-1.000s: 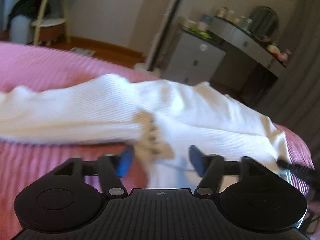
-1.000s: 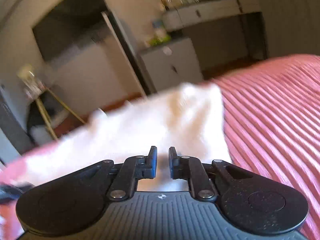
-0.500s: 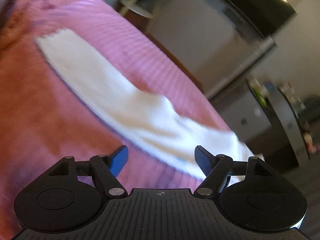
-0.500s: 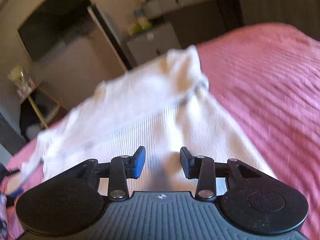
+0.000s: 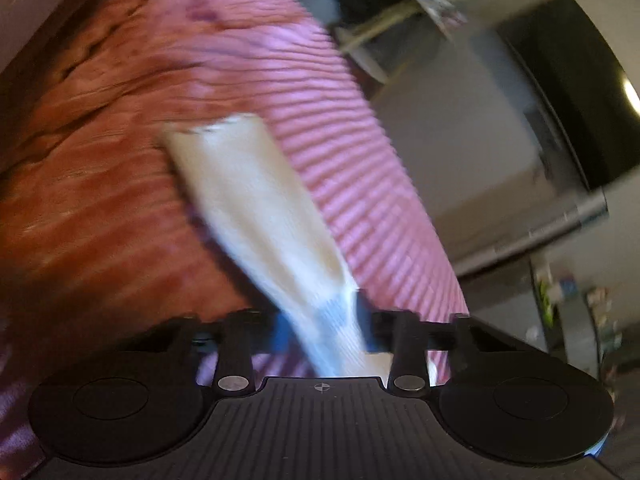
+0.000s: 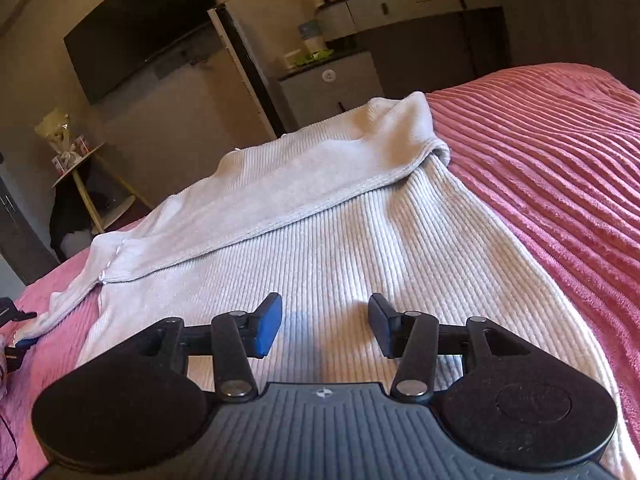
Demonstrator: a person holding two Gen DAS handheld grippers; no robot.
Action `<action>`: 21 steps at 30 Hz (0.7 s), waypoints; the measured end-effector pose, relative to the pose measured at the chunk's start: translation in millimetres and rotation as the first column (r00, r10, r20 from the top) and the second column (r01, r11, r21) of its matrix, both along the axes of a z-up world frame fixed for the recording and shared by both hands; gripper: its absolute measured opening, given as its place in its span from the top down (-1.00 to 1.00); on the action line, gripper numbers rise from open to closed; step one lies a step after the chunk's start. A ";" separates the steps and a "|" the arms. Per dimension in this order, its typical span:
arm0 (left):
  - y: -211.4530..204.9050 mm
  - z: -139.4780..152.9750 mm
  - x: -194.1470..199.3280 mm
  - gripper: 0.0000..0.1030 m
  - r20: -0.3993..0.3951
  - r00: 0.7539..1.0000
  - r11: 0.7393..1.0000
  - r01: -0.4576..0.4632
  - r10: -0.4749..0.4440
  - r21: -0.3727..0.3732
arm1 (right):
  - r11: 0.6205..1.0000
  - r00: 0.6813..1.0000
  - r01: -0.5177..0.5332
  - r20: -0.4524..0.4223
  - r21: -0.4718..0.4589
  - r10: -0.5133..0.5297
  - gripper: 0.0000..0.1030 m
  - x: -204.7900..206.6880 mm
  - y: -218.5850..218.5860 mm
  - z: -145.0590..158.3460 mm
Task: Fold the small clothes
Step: 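Grasp the other sleeve with the left tool and fold it across the body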
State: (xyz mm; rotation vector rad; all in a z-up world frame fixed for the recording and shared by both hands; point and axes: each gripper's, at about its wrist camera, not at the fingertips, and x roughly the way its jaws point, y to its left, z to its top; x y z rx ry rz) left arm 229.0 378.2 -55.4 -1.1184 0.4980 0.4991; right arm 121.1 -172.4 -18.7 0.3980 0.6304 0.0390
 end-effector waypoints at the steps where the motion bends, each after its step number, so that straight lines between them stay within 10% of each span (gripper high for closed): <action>1: 4.9 -1.8 -1.2 0.60 0.003 1.000 1.000 -0.019 0.019 -0.023 | 1.000 1.000 0.001 0.000 0.005 -0.001 0.08 -0.4 -0.3 0.5; 10: -45.4 61.7 8.1 0.83 -0.040 0.992 0.948 0.127 -0.121 0.292 | 0.999 1.000 0.014 0.022 0.052 -0.015 0.08 -0.5 -6.2 -0.8; 15: -116.6 117.8 19.0 0.84 -0.007 0.959 0.837 0.249 -0.282 0.486 | 0.996 0.999 0.024 0.030 0.083 -0.027 0.08 -1.7 -9.8 -0.5; 21: -234.6 157.5 42.8 0.83 -0.010 0.844 0.656 0.424 -0.536 0.624 | 0.994 0.998 0.036 0.043 0.103 -0.041 0.08 -1.5 -13.7 0.4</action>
